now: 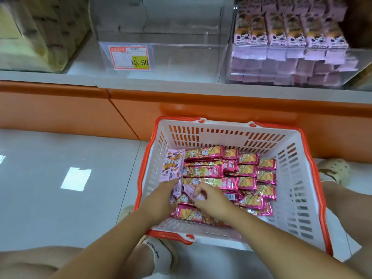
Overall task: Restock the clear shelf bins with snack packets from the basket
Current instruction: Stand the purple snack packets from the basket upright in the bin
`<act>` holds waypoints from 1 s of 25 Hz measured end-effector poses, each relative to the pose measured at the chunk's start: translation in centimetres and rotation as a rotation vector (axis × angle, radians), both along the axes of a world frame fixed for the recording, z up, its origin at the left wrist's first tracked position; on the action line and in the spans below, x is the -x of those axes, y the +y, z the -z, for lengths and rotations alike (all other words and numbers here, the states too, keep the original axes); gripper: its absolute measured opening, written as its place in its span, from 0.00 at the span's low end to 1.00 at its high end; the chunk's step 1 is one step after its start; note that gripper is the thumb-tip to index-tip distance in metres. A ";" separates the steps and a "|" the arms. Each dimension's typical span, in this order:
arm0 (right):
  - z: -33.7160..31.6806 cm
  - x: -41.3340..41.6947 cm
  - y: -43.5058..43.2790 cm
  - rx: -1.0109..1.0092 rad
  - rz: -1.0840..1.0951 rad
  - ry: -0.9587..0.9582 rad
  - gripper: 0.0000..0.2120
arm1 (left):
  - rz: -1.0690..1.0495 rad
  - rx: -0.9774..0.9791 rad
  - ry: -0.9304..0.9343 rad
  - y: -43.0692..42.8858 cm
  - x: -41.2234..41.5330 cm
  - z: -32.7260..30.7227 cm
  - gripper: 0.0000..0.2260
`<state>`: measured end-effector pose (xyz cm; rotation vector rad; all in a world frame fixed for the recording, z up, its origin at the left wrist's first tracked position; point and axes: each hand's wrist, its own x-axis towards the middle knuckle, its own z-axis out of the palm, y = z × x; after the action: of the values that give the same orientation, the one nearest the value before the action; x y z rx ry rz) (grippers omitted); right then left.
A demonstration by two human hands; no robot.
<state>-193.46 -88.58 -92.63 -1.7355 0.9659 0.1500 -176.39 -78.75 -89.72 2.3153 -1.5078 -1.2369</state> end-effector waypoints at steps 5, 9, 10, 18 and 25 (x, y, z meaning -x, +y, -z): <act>-5.2 1.6 -2.4 -0.221 0.353 -0.093 0.05 | 0.053 0.086 0.086 -1.4 1.9 -1.8 0.32; -7.2 3.6 -3.1 -0.316 0.604 -0.233 0.08 | 0.136 0.159 0.162 -3.2 4.1 -3.7 0.30; -7.7 4.1 -3.2 -0.322 0.646 -0.262 0.08 | 0.143 0.161 0.183 -3.6 4.8 -4.4 0.30; -7.3 6.8 -4.3 -0.271 0.753 -0.323 0.14 | 0.108 0.162 0.316 -4.7 7.7 -6.8 0.34; -7.7 6.7 -4.5 -0.307 0.819 -0.373 0.14 | 0.043 0.128 0.475 -5.0 7.6 -7.0 0.30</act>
<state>-200.11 -93.10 -84.90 -0.9407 1.2151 -0.5135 -183.95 -83.77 -82.71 1.7503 -1.4184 -1.5133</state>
